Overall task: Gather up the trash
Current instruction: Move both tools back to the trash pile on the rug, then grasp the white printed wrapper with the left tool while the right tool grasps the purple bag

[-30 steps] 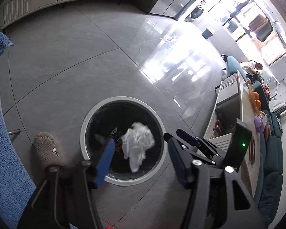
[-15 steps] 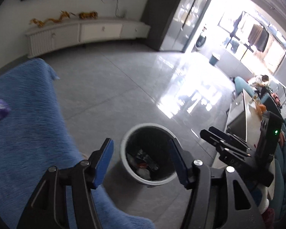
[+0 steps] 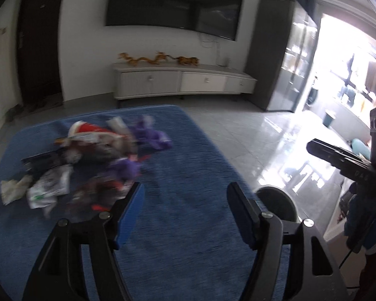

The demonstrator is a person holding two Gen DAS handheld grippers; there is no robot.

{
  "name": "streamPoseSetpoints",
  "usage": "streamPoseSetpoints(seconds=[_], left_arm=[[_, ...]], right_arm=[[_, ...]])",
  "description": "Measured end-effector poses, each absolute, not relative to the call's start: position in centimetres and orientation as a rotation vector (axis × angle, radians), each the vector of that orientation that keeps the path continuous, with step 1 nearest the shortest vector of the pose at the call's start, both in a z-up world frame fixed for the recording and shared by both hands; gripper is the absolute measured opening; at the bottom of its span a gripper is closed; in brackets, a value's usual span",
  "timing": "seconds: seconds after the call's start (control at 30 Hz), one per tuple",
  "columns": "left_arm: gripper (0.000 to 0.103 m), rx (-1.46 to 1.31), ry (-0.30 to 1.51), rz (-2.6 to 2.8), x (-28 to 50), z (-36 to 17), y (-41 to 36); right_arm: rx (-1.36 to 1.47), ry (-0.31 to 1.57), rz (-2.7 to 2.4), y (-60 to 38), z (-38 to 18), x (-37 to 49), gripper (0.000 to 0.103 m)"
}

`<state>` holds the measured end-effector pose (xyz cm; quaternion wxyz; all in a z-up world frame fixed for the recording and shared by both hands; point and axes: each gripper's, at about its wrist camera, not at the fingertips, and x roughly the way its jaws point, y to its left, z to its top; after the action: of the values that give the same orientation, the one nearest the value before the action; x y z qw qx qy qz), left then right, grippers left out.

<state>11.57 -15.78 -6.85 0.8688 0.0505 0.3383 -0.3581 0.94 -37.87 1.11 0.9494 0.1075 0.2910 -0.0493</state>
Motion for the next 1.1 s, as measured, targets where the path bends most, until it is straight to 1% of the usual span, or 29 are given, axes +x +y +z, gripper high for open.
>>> streamPoseSetpoints(seconds=[0.17,0.4,0.5,0.7,0.87,0.9,0.93,0.97,1.0,1.03,1.07,1.1], left_arm=[[0.067,0.012,0.752,-0.577,16.8,-8.3,-7.7],[0.067,-0.103,0.812,-0.411,22.6,-10.8,-1.2],[0.067,-0.121,0.837,-0.394,24.5,-11.9,-0.4],[0.067,-0.120,0.895,-0.425,27.6,-14.0,-1.5],[0.065,-0.104,0.931,-0.432,27.8,-15.6,-2.5],[0.059,-0.109,0.934,-0.437,27.8,-15.8,-2.5],[0.051,-0.113,0.939,-0.445,27.7,-16.1,-2.5],[0.048,-0.119,0.943,-0.454,27.7,-16.3,-2.5],[0.041,-0.124,0.944,-0.461,27.5,-16.3,-2.5],[0.035,-0.129,0.941,-0.470,27.5,-16.3,-2.6],[0.033,-0.131,0.939,-0.475,27.3,-16.2,-2.5],[0.032,-0.131,0.933,-0.472,27.1,-16.1,-2.4]], right_arm=[[0.184,0.623,-0.018,-34.8,0.4,5.8,0.047],[0.161,0.689,0.075,-32.0,-2.4,13.8,0.047],[0.145,0.720,0.092,-31.3,-4.0,17.4,0.047],[0.095,0.779,0.109,-29.8,-6.9,23.9,0.047],[0.069,0.831,0.109,-29.5,-9.3,27.0,0.047],[0.064,0.845,0.103,-29.5,-9.9,27.4,0.047],[0.059,0.852,0.100,-29.5,-10.3,27.5,0.047],[0.053,0.852,0.096,-29.6,-10.5,27.5,0.043],[0.049,0.854,0.099,-29.6,-10.6,27.4,0.038],[0.047,0.857,0.103,-29.6,-10.8,27.3,0.028],[0.045,0.857,0.105,-29.6,-10.8,27.2,0.025],[0.042,0.856,0.107,-29.6,-10.8,27.0,0.023]])
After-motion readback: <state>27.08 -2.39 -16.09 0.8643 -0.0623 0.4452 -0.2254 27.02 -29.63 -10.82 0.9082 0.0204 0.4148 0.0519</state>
